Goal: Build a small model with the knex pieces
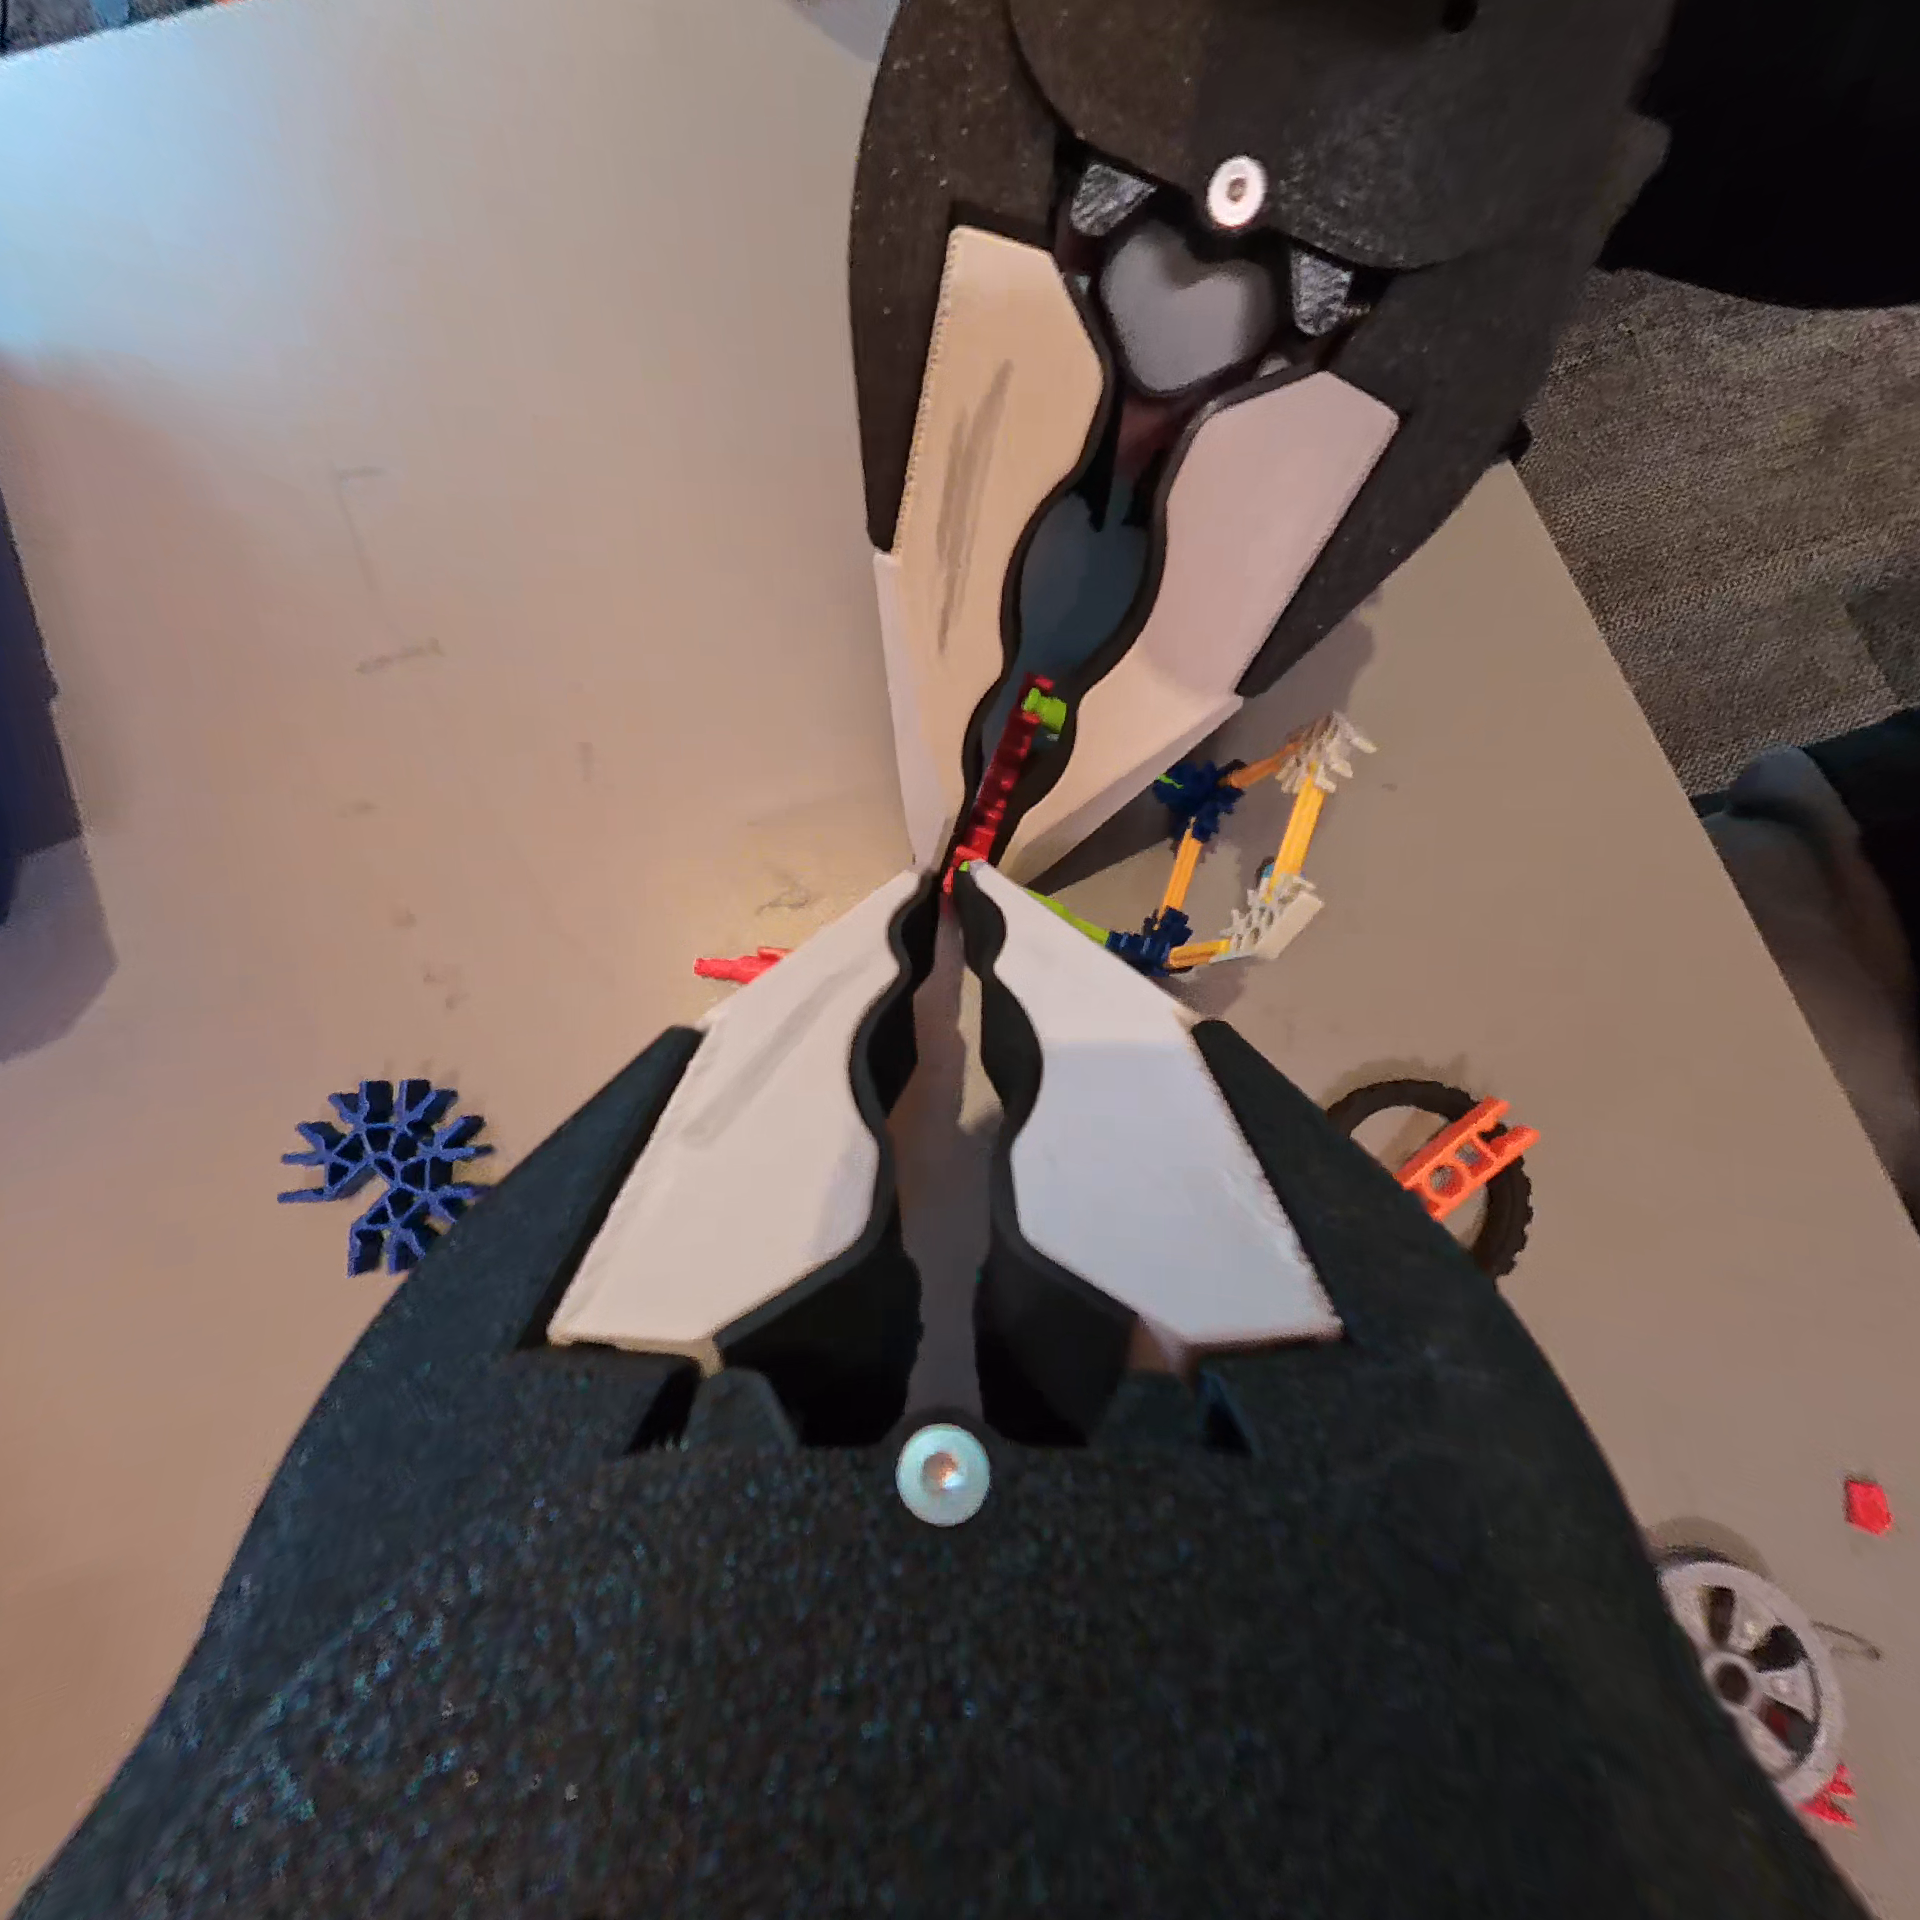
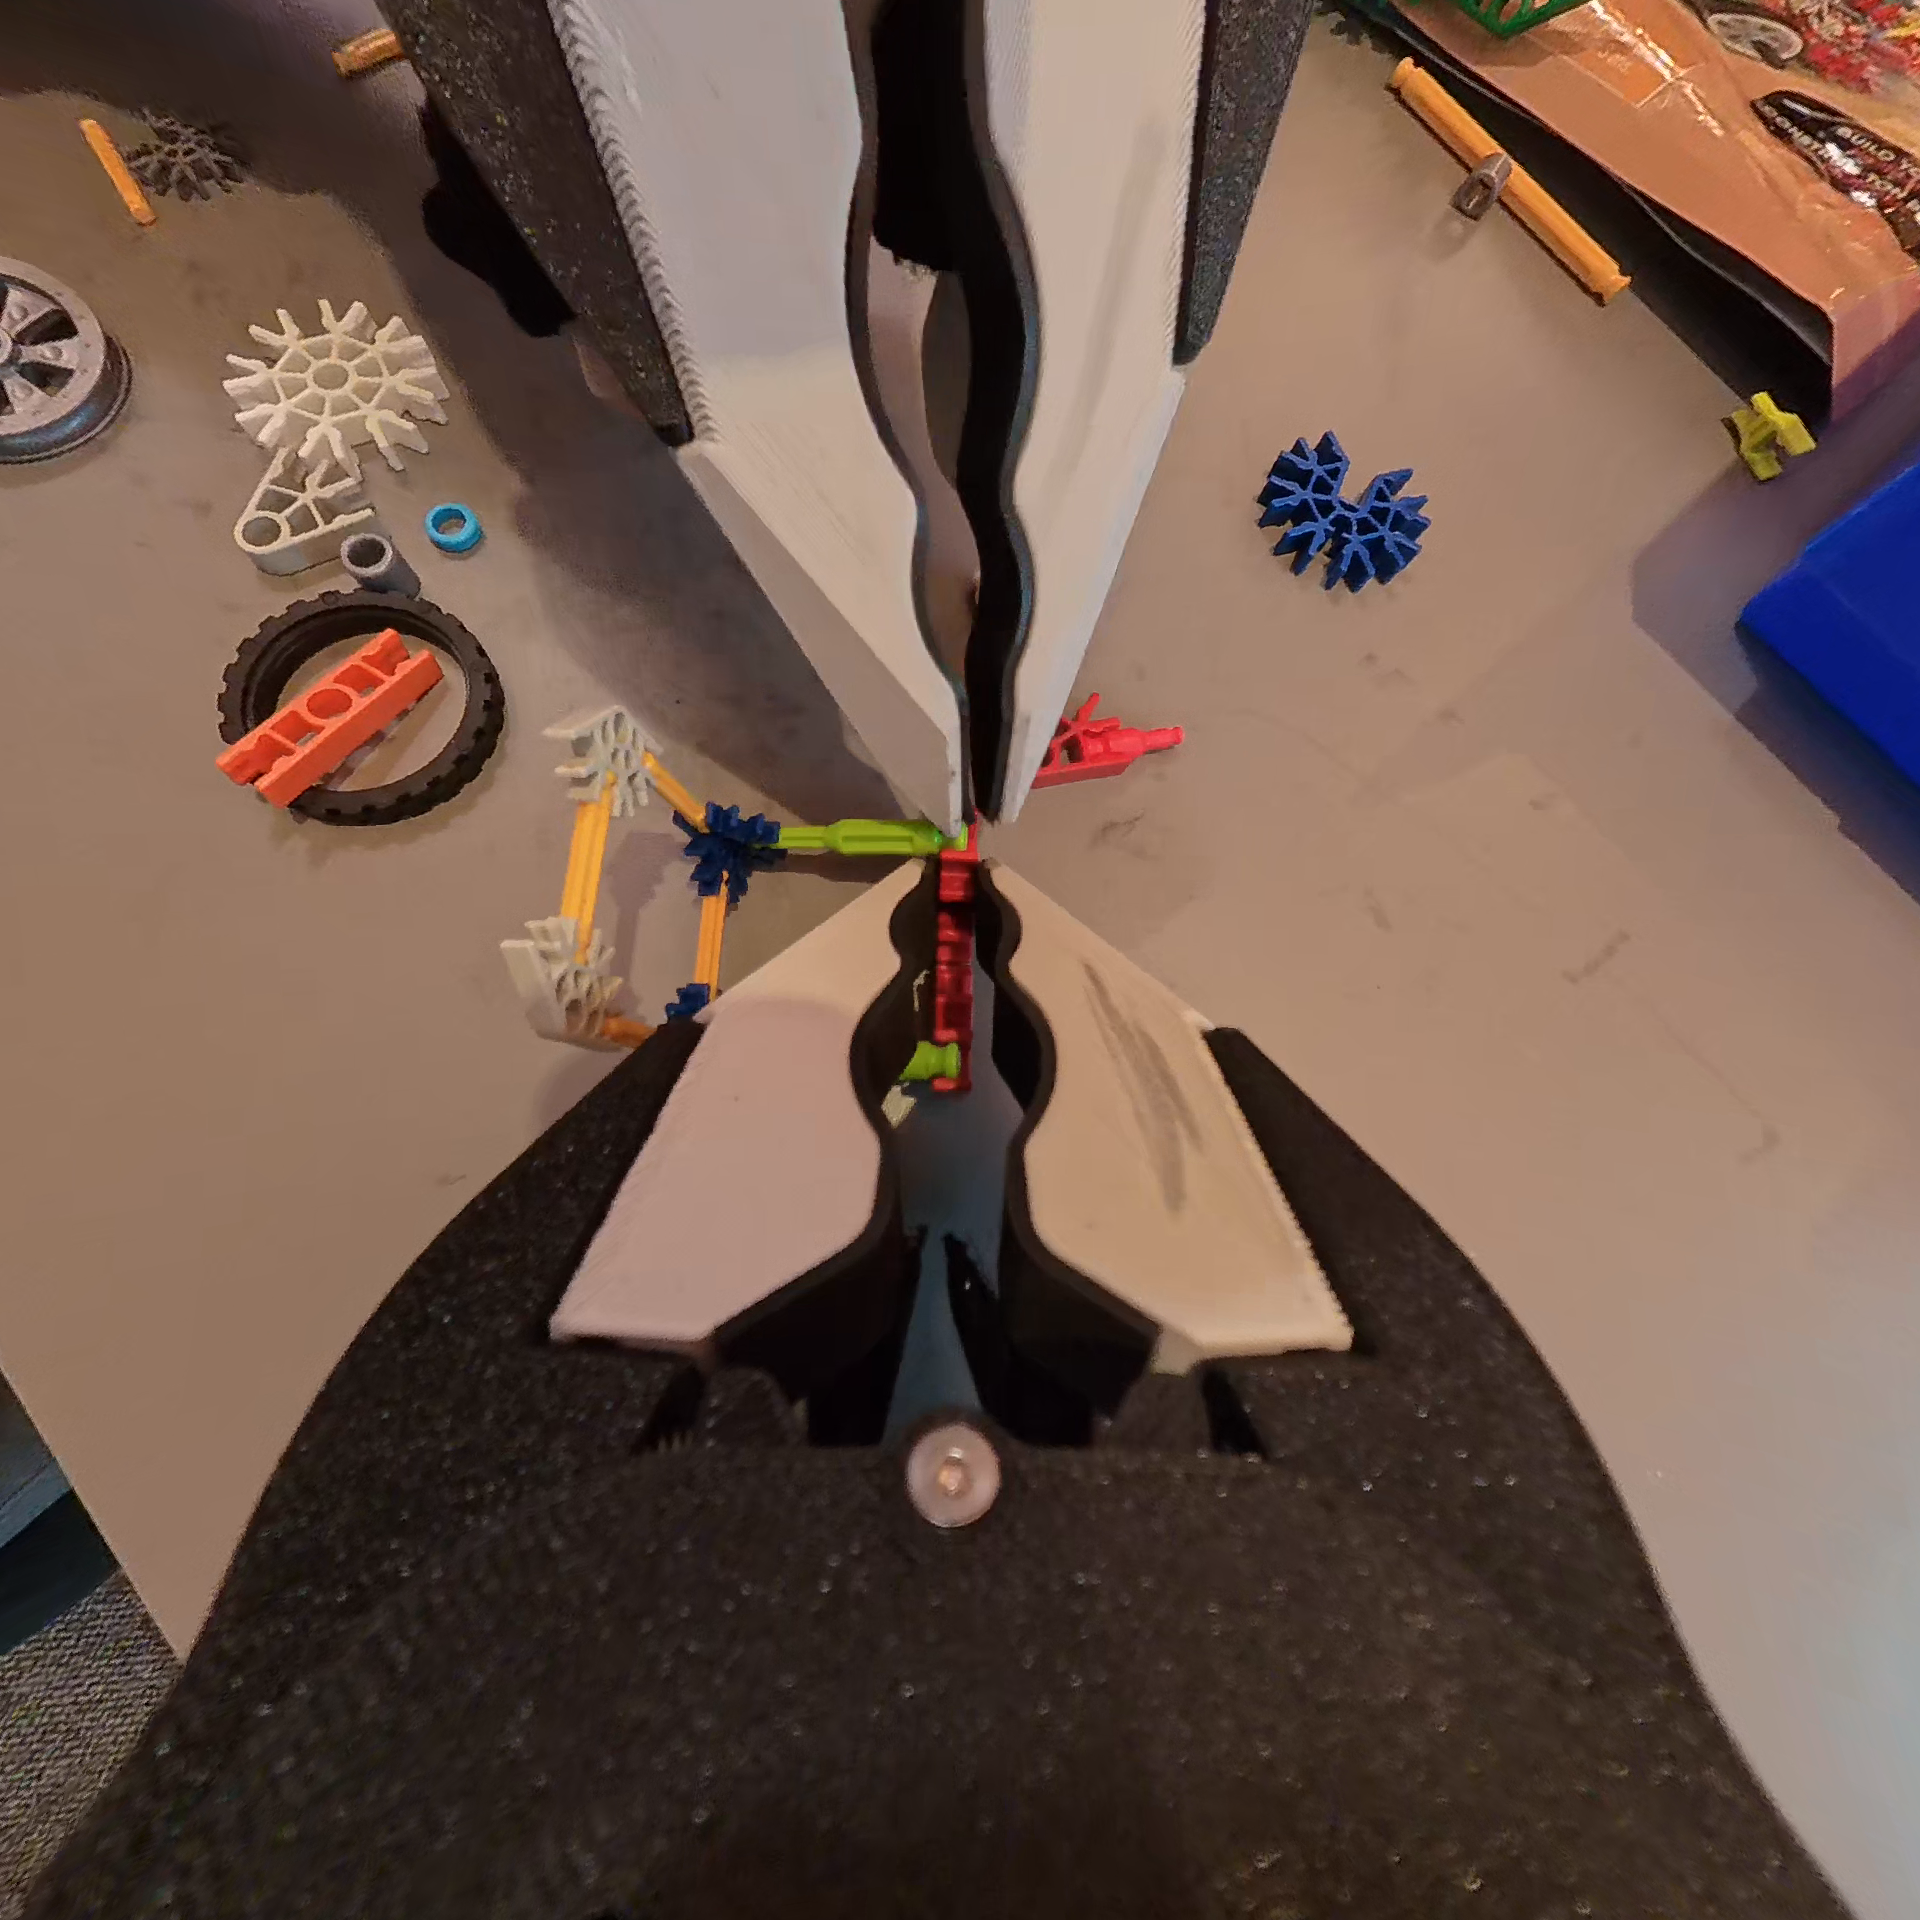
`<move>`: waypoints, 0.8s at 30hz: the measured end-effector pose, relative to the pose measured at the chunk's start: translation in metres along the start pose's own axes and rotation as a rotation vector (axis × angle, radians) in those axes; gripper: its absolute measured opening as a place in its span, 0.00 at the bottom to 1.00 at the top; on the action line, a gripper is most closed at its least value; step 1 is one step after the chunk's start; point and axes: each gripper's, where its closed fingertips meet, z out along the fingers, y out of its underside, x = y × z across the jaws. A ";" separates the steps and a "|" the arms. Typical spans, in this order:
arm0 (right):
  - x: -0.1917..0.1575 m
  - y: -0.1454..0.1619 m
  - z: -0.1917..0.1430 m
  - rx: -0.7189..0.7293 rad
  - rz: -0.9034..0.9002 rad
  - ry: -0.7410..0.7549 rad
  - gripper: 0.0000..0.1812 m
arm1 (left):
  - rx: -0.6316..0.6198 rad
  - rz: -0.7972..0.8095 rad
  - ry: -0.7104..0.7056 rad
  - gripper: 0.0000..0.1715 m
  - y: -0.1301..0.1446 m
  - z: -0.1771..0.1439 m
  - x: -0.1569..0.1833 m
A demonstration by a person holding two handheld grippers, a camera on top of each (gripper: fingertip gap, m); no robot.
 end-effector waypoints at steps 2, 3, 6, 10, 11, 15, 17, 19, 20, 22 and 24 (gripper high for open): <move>0.000 0.000 0.000 0.000 -0.005 0.002 0.03 | -0.016 -0.041 -0.001 0.01 0.001 0.000 0.000; 0.000 0.000 0.000 0.001 -0.005 0.003 0.03 | -0.031 -0.055 -0.002 0.01 0.001 -0.001 0.000; 0.000 0.000 0.000 0.001 -0.007 0.006 0.03 | -0.091 -0.076 -0.016 0.01 0.003 -0.001 0.001; 0.000 0.000 0.000 0.001 -0.008 0.007 0.03 | -0.152 -0.137 -0.023 0.01 0.004 -0.001 0.001; 0.000 0.000 0.000 0.001 -0.009 0.007 0.03 | -0.167 -0.150 -0.024 0.01 0.004 -0.001 0.001; 0.000 0.000 0.000 0.002 -0.017 0.017 0.03 | -0.223 -0.216 -0.032 0.01 0.004 -0.001 0.001; 0.000 0.000 0.000 0.002 -0.017 0.019 0.03 | -0.241 -0.257 -0.031 0.01 0.004 -0.001 0.000; 0.001 0.000 0.000 0.002 -0.016 0.019 0.03 | -0.262 -0.289 -0.029 0.01 0.004 -0.001 0.000; 0.000 0.000 0.000 0.002 -0.016 0.019 0.03 | -0.273 -0.297 -0.032 0.01 0.004 -0.001 0.000; 0.001 0.000 0.000 0.003 -0.013 0.017 0.03 | -0.292 -0.307 -0.046 0.01 0.004 -0.001 0.000; 0.001 0.000 0.000 0.003 -0.012 0.018 0.03 | -0.308 -0.322 -0.053 0.01 0.004 -0.001 0.000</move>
